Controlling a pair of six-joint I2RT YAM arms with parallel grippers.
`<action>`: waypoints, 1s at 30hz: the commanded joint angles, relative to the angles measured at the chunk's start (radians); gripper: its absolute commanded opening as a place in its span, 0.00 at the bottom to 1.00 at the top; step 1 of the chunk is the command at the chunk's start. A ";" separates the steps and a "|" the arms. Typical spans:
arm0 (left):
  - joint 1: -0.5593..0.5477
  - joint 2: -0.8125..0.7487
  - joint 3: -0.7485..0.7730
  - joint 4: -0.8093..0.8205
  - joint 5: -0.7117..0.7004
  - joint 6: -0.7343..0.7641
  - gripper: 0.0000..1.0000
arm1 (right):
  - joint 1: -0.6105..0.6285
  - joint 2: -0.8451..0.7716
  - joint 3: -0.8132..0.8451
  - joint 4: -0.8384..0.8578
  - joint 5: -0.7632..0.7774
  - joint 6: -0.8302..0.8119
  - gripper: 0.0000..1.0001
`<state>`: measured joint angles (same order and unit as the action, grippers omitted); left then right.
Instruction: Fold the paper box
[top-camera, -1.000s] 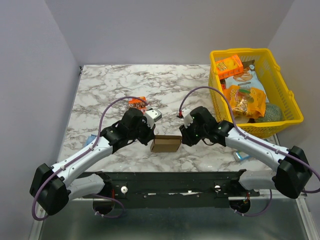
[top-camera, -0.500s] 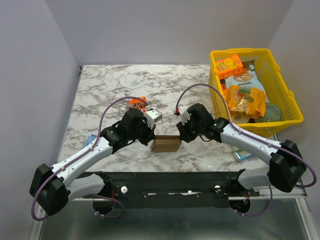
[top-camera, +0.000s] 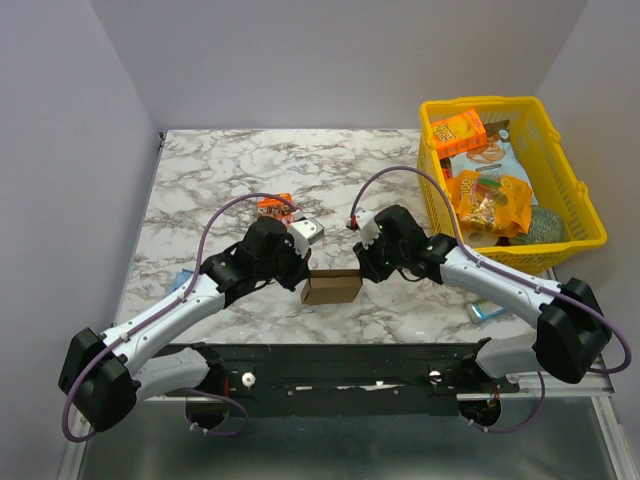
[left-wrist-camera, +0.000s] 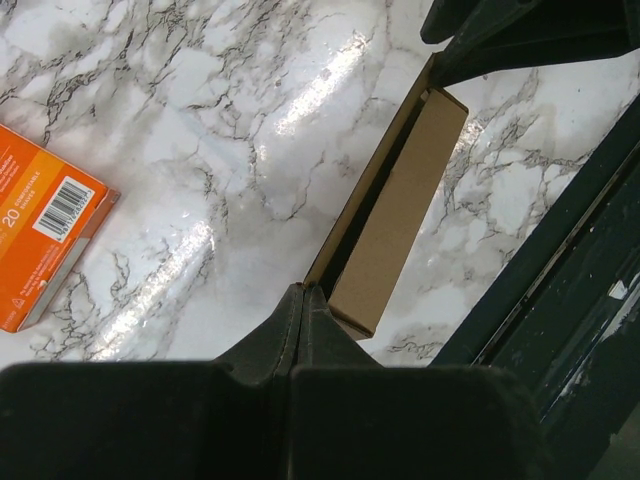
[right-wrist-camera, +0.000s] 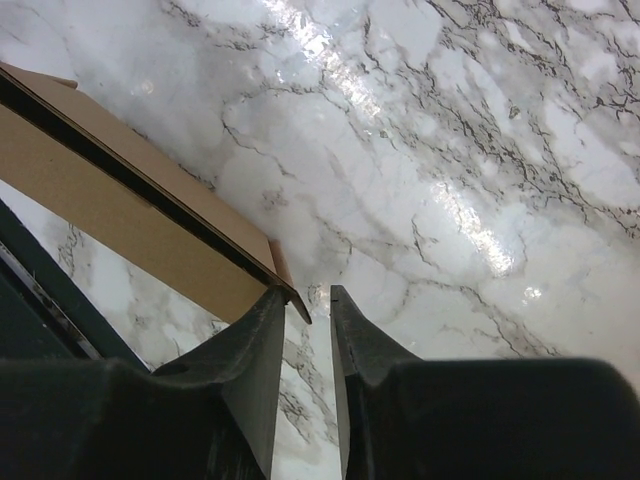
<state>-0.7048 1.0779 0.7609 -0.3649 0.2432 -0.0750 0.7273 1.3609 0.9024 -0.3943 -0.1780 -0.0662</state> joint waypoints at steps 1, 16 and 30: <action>-0.007 -0.024 -0.008 0.003 -0.018 0.011 0.00 | -0.011 0.017 0.026 0.018 -0.040 -0.017 0.30; -0.012 -0.019 -0.009 0.004 -0.047 0.007 0.00 | -0.011 0.014 0.062 0.015 -0.123 0.063 0.01; -0.013 0.008 0.002 0.006 -0.090 -0.011 0.00 | -0.008 0.046 0.112 -0.012 -0.054 0.256 0.01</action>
<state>-0.7074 1.0725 0.7605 -0.3660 0.1642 -0.0761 0.7120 1.3960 0.9638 -0.4305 -0.2264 0.1169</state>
